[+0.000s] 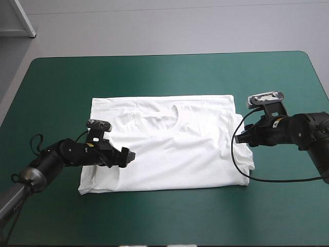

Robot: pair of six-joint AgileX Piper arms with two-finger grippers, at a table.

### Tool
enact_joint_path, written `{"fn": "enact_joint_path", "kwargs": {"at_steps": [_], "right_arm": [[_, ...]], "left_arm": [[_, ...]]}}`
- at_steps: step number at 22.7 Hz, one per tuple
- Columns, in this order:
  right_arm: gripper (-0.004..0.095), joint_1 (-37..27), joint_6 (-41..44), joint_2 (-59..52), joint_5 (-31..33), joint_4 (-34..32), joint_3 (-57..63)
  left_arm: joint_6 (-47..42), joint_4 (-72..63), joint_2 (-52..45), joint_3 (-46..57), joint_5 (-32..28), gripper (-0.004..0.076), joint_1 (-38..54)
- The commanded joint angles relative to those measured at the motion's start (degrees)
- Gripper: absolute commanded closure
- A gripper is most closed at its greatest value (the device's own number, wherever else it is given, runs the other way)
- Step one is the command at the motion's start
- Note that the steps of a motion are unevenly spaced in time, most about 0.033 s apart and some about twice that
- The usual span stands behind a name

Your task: Fold the cloth

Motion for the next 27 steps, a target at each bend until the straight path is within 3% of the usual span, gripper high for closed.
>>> {"fn": "enact_joint_path", "kwargs": {"at_steps": [1,6,10,16,22,27], "right_arm": [[0.0393,-0.3,2.4,-1.6,-2.7,-3.3,0.3],[0.0393,-6.8,1.4,-1.6,-8.2,-0.7,8.1],[0.0394,-11.0,-5.1,-1.4,-12.0,8.4,12.7],[0.0394,-11.9,-8.1,2.4,-14.6,13.6,15.4],[0.0408,-11.8,-16.0,10.8,-16.7,23.3,16.6],[0.0714,-11.8,-16.0,12.1,-23.4,23.4,16.6]], "left_arm": [[-0.7,-0.5,-1.9,-6.1,0.8,0.0069,-0.4],[-4.6,3.5,-5.0,-15.4,5.3,0.0069,-0.4],[-6.0,4.8,-7.0,-18.1,7.2,0.007,-0.4],[-7.5,4.7,-8.8,-18.4,7.8,0.007,-0.4],[-8.2,4.7,-9.7,-18.4,8.5,0.007,-0.4],[-9.0,4.8,-9.7,-18.4,11.0,0.007,-0.4]]}}
